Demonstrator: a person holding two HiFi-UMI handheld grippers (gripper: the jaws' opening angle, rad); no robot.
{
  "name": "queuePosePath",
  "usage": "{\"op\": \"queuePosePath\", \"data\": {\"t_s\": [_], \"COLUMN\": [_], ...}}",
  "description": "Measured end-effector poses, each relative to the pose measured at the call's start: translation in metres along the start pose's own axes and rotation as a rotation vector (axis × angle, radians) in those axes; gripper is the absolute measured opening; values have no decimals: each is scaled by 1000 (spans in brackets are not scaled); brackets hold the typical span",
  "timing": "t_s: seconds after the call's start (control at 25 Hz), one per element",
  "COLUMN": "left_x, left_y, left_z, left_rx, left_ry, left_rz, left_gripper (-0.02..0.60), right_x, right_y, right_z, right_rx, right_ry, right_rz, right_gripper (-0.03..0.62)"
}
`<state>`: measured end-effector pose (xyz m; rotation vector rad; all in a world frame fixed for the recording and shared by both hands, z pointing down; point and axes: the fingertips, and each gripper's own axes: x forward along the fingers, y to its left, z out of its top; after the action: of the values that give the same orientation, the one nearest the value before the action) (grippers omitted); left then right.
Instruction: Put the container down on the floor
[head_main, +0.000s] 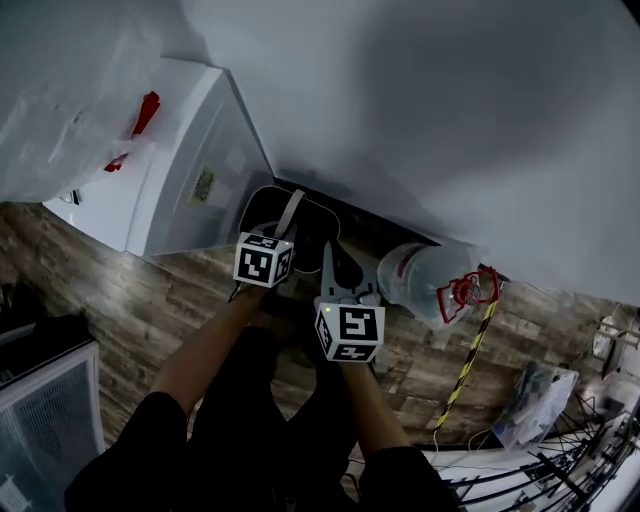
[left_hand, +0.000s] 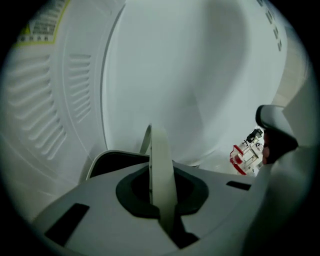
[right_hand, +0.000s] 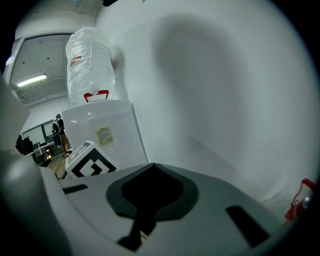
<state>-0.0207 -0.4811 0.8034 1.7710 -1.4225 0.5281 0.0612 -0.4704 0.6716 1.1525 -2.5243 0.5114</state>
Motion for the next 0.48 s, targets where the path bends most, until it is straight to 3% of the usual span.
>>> {"op": "queuePosePath", "data": {"t_s": [0.48], "left_x": [118], "left_y": [67], "left_z": [-50], "left_rx": [-18], "left_ry": [41], "left_rz": [28], "left_gripper": [17], "right_x": [79], "right_y": [-29], "right_z": [-101], "right_rx": [-44], "right_ry": [41], "right_rz": [16], "right_gripper": [11]}}
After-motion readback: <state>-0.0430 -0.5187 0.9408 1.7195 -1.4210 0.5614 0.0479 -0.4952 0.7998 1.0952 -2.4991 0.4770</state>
